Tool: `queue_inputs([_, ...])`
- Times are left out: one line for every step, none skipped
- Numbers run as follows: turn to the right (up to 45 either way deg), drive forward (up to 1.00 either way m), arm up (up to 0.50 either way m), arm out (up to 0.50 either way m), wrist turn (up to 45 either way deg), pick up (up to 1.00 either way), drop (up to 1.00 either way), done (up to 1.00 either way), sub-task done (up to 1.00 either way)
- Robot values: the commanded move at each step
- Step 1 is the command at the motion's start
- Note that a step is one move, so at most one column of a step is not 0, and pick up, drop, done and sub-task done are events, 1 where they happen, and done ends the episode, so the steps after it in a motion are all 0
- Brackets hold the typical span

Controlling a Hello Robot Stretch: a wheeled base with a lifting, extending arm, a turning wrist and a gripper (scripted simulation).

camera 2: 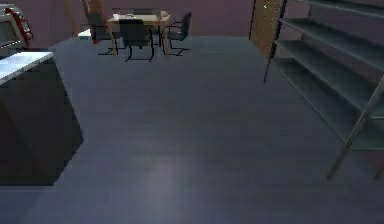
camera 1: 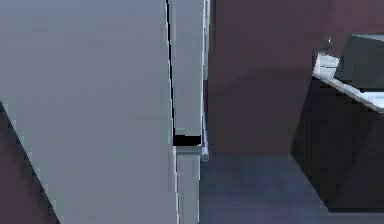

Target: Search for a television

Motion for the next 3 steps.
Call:
queue_inputs([45.0, 0.00, 0.00, 0.00, 0.0, 0.00, 0.00, 0.00, 0.00])
queue_inputs([27.0, 0.00, 0.00, 0.00, 0.0, 0.00, 0.00, 0.00, 0.00])
queue_inputs([0.0, 1.00, 0.00, 0.00, 0.0, 0.00, 0.00, 0.00, 0.00])
